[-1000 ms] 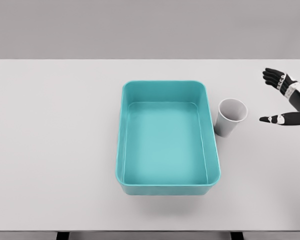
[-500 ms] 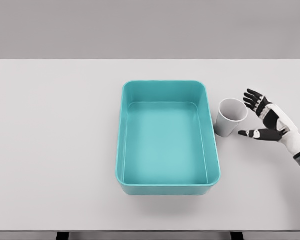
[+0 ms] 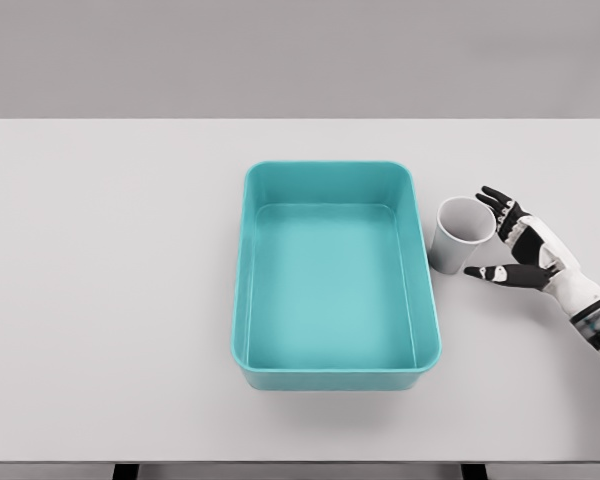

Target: Put the paper cup into the basket with your right arm

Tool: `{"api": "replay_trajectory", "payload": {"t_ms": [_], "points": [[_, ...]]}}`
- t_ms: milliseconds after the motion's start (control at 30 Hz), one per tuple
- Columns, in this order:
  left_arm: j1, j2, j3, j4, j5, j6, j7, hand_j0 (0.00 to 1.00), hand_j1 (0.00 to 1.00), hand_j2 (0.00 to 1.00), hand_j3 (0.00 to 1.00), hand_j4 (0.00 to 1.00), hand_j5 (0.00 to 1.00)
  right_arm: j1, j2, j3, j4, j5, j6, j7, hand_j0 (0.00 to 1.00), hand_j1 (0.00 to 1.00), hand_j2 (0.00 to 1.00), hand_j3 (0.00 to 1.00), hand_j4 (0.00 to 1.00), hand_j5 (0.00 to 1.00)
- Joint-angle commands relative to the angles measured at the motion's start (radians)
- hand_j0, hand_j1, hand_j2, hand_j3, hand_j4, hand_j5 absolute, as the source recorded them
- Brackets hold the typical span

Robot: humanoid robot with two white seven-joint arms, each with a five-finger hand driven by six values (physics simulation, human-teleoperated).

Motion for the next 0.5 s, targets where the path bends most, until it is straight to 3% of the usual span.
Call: {"api": "replay_trajectory", "payload": {"t_ms": [0, 467], "points": [[0.000, 0.000, -0.001, 0.000, 0.000, 0.000, 0.000, 1.00, 1.00, 1.00, 1.00, 1.00, 1.00, 0.000, 0.005, 0.001, -0.004, -0.006, 0.005, 0.000, 1.00, 1.00, 1.00, 1.00, 1.00, 1.00], [0.000, 0.000, 0.001, 0.000, 0.000, 0.000, 0.000, 1.00, 1.00, 1.00, 1.00, 1.00, 1.00, -0.020, 0.026, 0.028, 0.005, -0.005, 0.008, 0.000, 1.00, 1.00, 1.00, 1.00, 1.00, 1.00]]}}
